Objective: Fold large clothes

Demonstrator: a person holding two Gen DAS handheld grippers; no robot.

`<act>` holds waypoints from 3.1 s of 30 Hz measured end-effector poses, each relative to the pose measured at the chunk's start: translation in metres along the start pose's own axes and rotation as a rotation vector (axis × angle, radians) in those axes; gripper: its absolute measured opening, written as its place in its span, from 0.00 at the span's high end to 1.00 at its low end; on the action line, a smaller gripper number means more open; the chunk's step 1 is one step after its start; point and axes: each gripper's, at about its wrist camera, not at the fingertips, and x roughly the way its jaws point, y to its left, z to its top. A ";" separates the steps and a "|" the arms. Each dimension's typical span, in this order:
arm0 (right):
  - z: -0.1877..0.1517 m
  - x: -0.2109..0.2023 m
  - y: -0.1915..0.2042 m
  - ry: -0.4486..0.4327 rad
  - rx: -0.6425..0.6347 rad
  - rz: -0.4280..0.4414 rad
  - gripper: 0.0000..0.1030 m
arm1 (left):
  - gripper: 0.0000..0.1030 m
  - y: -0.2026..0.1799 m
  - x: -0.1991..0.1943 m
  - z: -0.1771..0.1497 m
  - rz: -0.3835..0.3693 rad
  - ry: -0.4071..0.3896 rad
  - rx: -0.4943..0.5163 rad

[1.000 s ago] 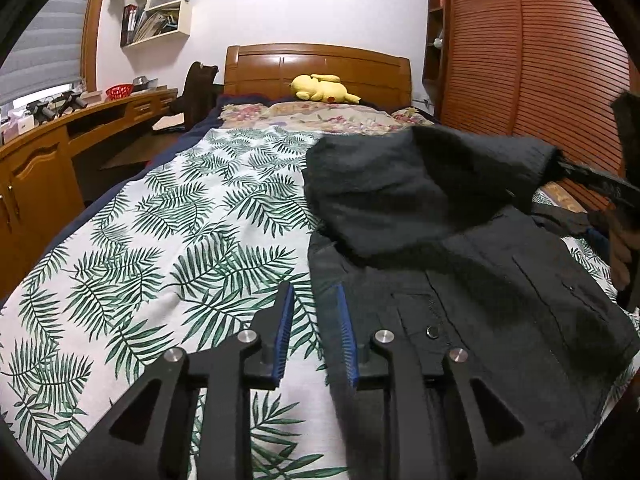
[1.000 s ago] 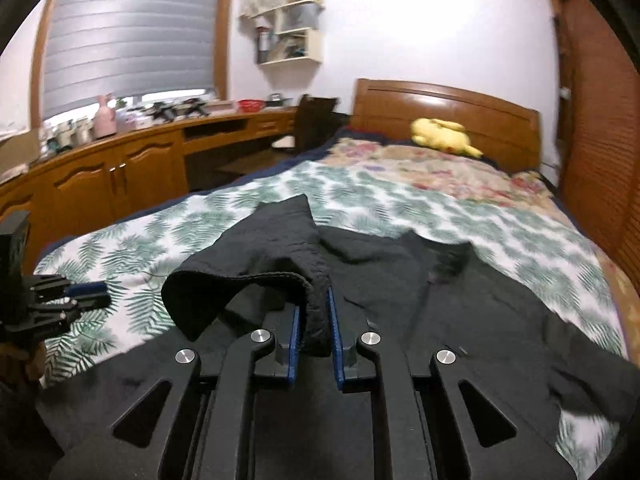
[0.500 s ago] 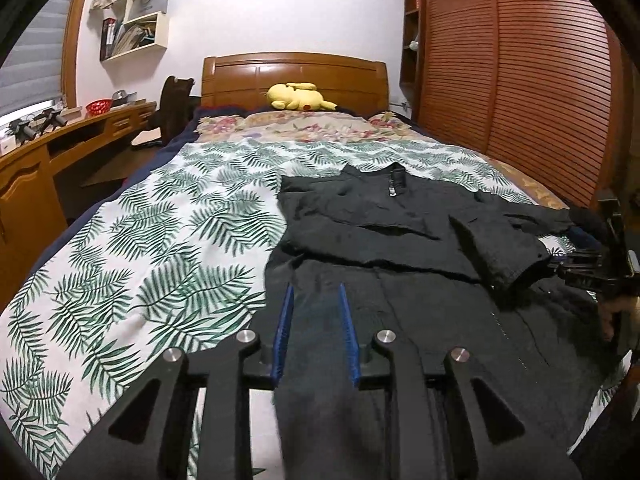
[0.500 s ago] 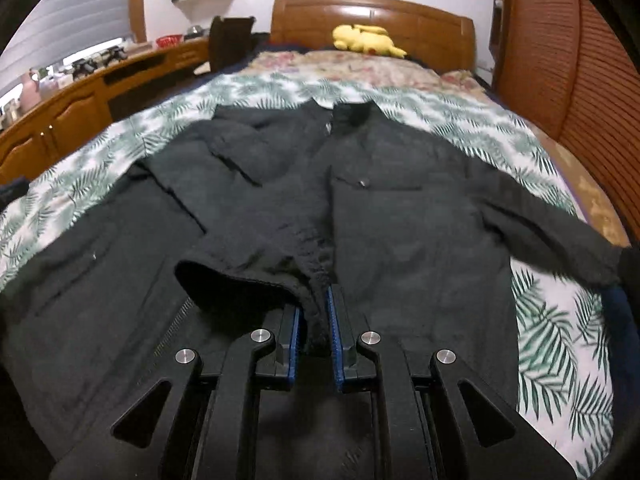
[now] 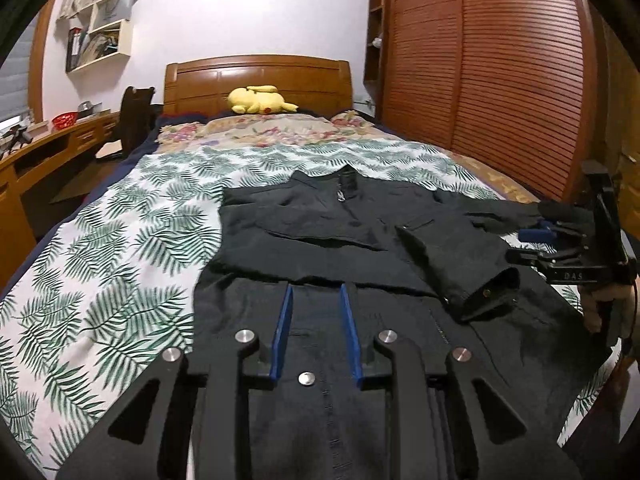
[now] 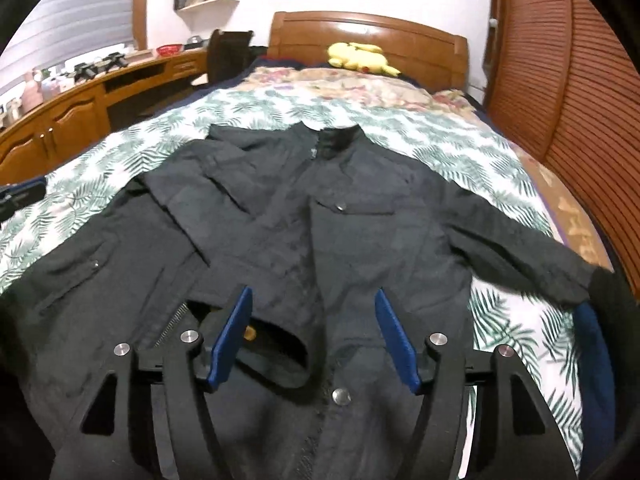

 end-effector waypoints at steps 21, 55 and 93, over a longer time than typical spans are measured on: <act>0.015 0.064 0.009 0.137 -0.156 -0.014 0.89 | 0.77 -0.027 0.031 0.003 -0.033 0.039 0.025; 0.015 0.165 -0.236 0.476 0.009 -0.479 0.72 | 0.74 -0.062 0.070 -0.006 -0.085 0.134 0.078; 0.058 0.095 -0.067 0.100 -0.109 -0.083 0.97 | 0.73 -0.062 0.071 -0.010 -0.093 0.148 0.090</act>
